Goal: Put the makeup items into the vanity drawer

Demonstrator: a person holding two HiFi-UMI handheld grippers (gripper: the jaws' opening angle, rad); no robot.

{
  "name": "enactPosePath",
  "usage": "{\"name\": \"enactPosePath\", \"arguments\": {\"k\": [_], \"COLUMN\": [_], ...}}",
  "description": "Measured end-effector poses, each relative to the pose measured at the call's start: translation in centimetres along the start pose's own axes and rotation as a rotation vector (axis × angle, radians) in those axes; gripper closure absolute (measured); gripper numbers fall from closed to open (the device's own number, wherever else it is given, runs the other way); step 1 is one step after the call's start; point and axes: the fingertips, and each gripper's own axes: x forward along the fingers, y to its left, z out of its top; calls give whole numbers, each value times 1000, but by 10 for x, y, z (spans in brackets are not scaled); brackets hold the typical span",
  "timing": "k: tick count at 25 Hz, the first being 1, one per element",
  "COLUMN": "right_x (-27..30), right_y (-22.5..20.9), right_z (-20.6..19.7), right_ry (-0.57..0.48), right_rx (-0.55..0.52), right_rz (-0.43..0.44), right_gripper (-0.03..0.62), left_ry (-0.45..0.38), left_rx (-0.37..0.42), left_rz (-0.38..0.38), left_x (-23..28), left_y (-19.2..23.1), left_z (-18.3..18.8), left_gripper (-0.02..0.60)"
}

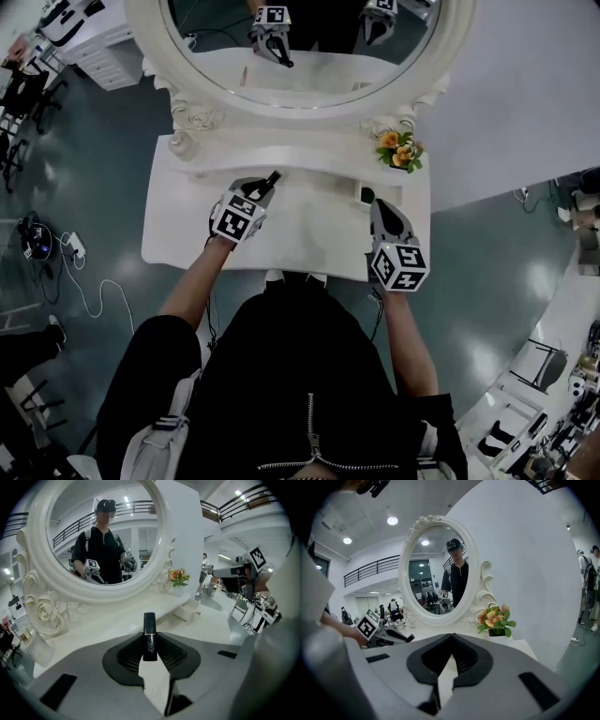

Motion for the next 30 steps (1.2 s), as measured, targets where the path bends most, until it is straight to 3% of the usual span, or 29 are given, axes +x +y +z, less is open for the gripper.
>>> {"name": "enactPosePath", "arguments": {"k": [15, 23, 30], "right_x": [-66, -89, -99], "right_y": [-82, -112, -131], "right_z": [-16, -26, -33], "right_ry": [-34, -30, -23], "right_rx": [97, 131, 158], "right_rz": [-225, -299, -334], "right_gripper": [588, 588, 587], "left_ry": [-36, 25, 113], "left_rx": [234, 407, 497], "left_rz": [-266, -385, -410], "left_x": [91, 142, 179], "left_y": [-119, -188, -218], "left_z": [98, 112, 105], "left_gripper": [482, 482, 482]}}
